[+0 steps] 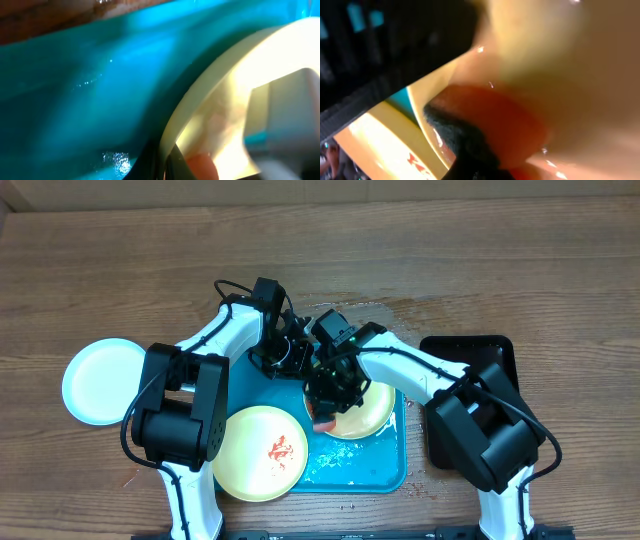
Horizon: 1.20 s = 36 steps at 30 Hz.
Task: Clean dirty plates on tray and stack at the side
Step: 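Return the sponge to the black tray and release it with the right gripper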
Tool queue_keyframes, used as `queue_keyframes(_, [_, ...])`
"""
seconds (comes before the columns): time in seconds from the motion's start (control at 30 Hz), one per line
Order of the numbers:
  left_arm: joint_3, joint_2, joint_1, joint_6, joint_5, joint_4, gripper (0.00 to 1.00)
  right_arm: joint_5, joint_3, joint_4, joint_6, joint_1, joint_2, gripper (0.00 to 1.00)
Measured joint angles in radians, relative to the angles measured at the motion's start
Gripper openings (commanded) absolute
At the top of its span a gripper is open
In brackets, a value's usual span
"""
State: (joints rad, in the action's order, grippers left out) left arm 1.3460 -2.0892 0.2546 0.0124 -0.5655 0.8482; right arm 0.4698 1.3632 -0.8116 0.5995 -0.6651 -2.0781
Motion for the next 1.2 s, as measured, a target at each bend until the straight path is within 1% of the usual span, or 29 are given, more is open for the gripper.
queue_keyframes(0.1, [0.001, 0.0, 0.0, 0.014, 0.0, -0.006, 0.04, -0.02, 0.002, -0.014, 0.028, 0.03, 0.003, 0.04])
queue_keyframes(0.3, [0.001, 0.0, 0.007, 0.029, -0.011, -0.003, 0.04, -0.09, 0.021, -0.083, 0.05, 0.145, 0.005, 0.04])
queue_keyframes(0.47, [0.001, 0.0, 0.012, 0.037, -0.011, 0.0, 0.04, -0.168, 0.033, -0.122, 0.034, 0.23, 0.012, 0.04])
queue_keyframes(0.63, [0.001, 0.0, 0.012, 0.04, -0.015, 0.002, 0.04, -0.254, 0.064, -0.175, -0.027, 0.244, 0.013, 0.04])
queue_keyframes(0.73, [0.001, 0.0, 0.012, 0.04, -0.019, 0.002, 0.04, -0.346, 0.106, -0.248, -0.077, 0.245, 0.013, 0.04])
queue_keyframes(0.87, [0.001, 0.0, 0.012, 0.05, -0.018, 0.004, 0.04, -0.404, 0.212, -0.373, -0.108, 0.239, 0.031, 0.04])
queue_keyframes(1.07, [0.001, 0.0, 0.012, 0.064, -0.018, 0.005, 0.04, -0.444, 0.38, -0.55, -0.124, 0.236, 0.173, 0.04])
queue_keyframes(1.2, [0.001, 0.0, 0.012, 0.081, -0.014, 0.004, 0.04, -0.456, 0.425, -0.663, -0.114, 0.24, 0.264, 0.04])
